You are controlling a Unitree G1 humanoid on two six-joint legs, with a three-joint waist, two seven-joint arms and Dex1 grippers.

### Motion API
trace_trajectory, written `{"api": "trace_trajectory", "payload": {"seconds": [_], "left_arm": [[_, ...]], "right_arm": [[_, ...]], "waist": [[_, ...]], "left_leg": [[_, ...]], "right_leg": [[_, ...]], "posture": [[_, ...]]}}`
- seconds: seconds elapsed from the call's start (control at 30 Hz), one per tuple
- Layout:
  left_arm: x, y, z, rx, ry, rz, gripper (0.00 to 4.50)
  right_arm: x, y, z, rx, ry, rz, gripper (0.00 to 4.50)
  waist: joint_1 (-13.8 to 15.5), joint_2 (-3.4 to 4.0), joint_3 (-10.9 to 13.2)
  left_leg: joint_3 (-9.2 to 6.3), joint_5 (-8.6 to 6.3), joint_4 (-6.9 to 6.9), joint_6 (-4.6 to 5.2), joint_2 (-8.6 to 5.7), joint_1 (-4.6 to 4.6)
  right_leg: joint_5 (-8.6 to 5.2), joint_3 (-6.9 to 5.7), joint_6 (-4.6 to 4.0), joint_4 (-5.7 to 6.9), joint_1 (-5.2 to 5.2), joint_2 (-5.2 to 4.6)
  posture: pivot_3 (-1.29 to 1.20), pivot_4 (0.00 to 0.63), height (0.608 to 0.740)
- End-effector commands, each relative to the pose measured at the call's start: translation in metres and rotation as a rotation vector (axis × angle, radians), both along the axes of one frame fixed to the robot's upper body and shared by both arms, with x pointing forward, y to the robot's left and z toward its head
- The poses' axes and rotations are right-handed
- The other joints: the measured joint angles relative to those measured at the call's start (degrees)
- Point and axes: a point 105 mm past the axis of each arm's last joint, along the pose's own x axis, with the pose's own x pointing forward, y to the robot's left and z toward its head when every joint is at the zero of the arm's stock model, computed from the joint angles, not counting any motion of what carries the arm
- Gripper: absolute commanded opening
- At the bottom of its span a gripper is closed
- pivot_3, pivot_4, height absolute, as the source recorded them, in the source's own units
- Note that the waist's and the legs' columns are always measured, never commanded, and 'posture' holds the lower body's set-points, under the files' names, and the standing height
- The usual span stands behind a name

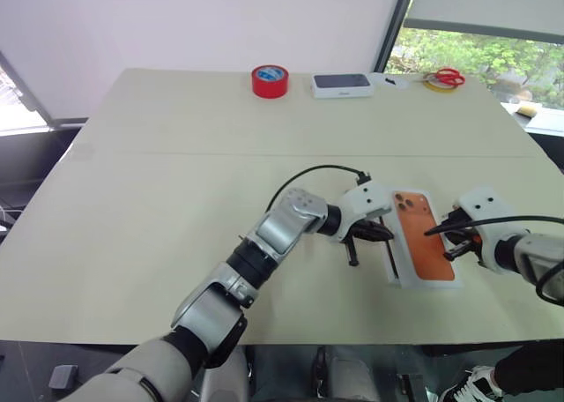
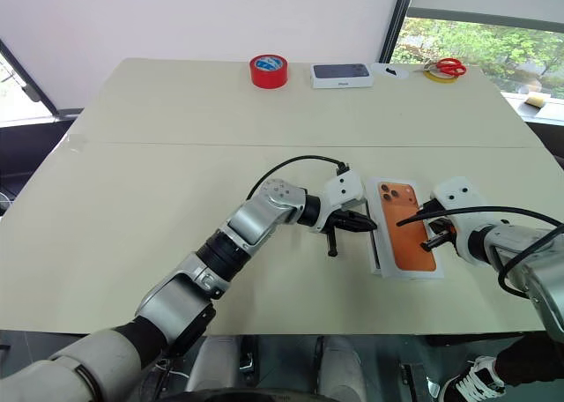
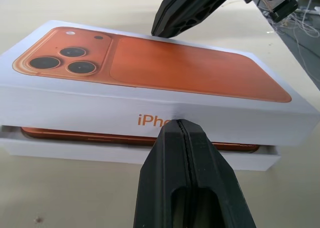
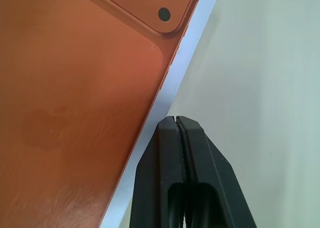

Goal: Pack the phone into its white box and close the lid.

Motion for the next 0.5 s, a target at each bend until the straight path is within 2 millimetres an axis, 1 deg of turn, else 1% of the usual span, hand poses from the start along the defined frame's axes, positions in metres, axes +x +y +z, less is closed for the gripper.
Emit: {"api": "trace_trajectory", "payload": {"seconds": [0.03, 0.2, 0.5], "left_arm": [[0.0023, -0.0087, 0.0095, -0.020, -0.027, 0.010, 0.00], [0.0038, -0.0080, 0.0093, -0.022, -0.022, 0.018, 0.00], [0.0079, -0.0014, 0.0062, -0.016, -0.016, 0.039, 0.00]], "right_arm": [[0.0073, 0.0075, 0.0059, 0.010, -0.040, 0.036, 0.06], [0.0087, 0.0111, 0.0084, 0.015, -0.045, 0.051, 0.06], [0.0029, 0.0141, 0.0093, 0.019, -0.037, 0.064, 0.06]], "waist": [[0.0, 0.00, 0.0], [0.0, 0.00, 0.0], [0.0, 0.01, 0.0]], "left_leg": [[0.00, 0.00, 0.00, 0.00, 0.00, 0.00], [0.00, 0.00, -0.01, 0.01, 0.00, 0.00], [0.00, 0.00, -0.01, 0.01, 0.00, 0.00]], "right_leg": [[0.00, 0.00, 0.00, 0.00, 0.00, 0.00], [0.00, 0.00, 0.00, 0.00, 0.00, 0.00], [0.00, 0.00, 0.00, 0.00, 0.00, 0.00]], "posture": [[0.00, 0.150, 0.637], [0.00, 0.150, 0.637], [0.00, 0.150, 0.637]]}}
